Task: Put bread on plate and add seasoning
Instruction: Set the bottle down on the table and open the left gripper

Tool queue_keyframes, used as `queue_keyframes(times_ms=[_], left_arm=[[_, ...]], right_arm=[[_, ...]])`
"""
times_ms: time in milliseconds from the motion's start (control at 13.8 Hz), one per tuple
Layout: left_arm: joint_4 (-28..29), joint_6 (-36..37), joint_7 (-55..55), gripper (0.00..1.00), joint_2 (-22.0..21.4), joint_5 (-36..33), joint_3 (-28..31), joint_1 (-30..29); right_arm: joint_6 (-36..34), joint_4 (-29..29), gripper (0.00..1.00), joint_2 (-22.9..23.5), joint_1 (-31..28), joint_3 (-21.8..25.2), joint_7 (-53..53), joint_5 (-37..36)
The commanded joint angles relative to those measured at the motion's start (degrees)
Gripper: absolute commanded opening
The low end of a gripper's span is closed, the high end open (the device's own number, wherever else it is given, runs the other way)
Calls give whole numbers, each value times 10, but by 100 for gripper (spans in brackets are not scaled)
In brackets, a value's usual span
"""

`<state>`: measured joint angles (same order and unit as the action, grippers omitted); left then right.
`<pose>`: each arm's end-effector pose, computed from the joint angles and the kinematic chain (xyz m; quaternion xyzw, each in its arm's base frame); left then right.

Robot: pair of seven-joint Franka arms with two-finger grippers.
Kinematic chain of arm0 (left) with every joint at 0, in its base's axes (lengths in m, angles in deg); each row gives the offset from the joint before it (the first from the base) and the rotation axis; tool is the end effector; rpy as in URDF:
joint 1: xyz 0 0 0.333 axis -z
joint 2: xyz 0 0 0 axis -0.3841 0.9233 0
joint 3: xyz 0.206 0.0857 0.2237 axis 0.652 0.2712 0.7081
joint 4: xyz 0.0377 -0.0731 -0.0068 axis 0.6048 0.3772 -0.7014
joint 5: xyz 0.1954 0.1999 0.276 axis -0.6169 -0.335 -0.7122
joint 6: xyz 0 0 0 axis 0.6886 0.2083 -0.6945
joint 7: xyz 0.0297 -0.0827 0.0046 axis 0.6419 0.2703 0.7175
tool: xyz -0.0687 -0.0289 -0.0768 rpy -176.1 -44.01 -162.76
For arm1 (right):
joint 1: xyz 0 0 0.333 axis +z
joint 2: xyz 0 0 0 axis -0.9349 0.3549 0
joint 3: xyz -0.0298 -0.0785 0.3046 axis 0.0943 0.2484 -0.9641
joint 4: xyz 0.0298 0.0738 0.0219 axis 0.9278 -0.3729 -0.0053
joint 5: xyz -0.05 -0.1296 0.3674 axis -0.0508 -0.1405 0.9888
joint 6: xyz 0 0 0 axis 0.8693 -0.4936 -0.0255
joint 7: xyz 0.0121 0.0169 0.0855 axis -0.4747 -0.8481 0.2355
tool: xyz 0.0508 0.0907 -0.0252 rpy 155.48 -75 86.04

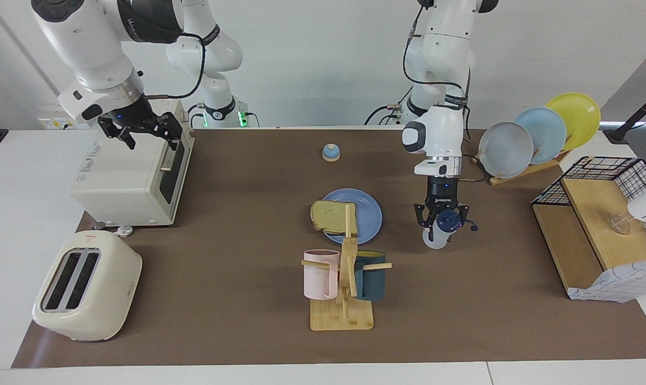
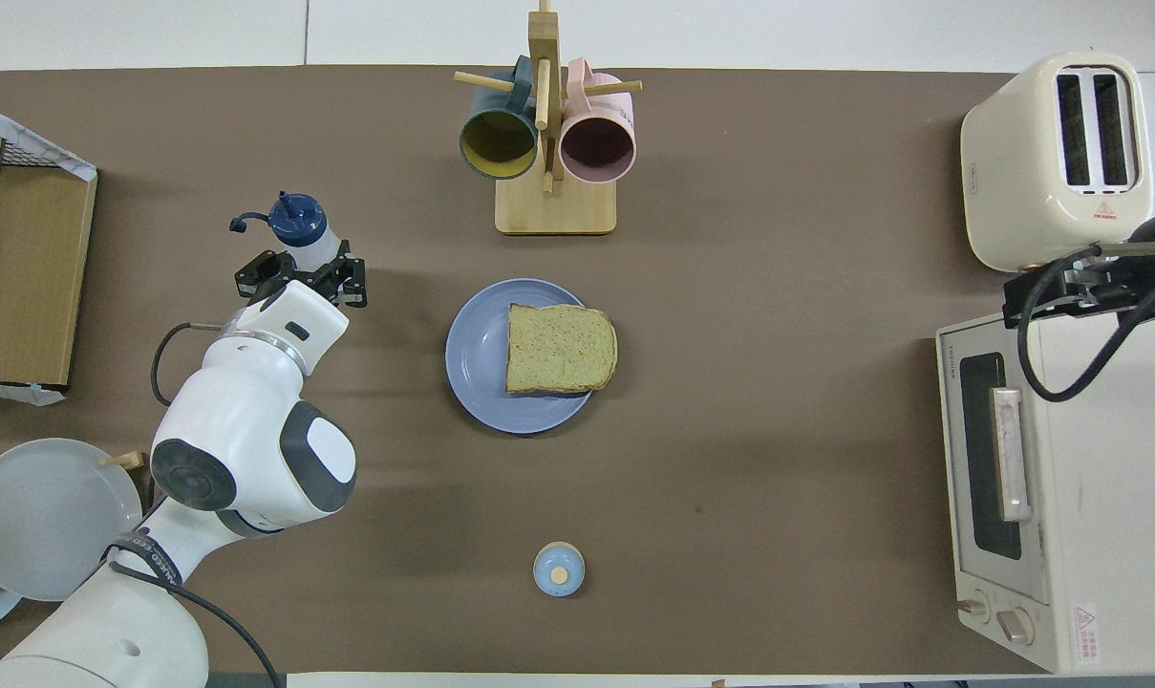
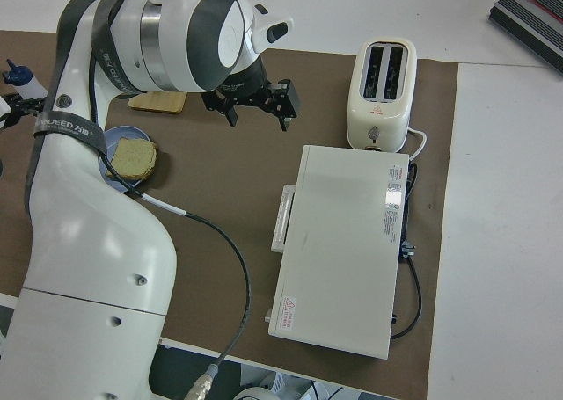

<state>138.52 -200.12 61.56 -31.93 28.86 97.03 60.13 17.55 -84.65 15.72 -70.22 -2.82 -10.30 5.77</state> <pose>0.5267 -0.1565 0.3322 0.9121 -0.0858 0.4007 0.0132 0.5463 0.0023 0.6031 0.9982 -0.0160 -0.0546 0.0190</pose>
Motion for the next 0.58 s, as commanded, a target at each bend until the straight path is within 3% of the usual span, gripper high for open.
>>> queue_keyframes(times_ms=[0,217,507], left_arm=[[-24,18,-2,0,18,7,-6,-10],[-53,16,-3,0,60,7,-14,-9],[-55,16,-3,0,63,8,-17,-9]], right_arm=[[6,-9,100,-9,-7,-4,15,11],[8,-8,100,-8,-8,-4,14,11],[9,-8,100,-9,-7,-4,12,11]])
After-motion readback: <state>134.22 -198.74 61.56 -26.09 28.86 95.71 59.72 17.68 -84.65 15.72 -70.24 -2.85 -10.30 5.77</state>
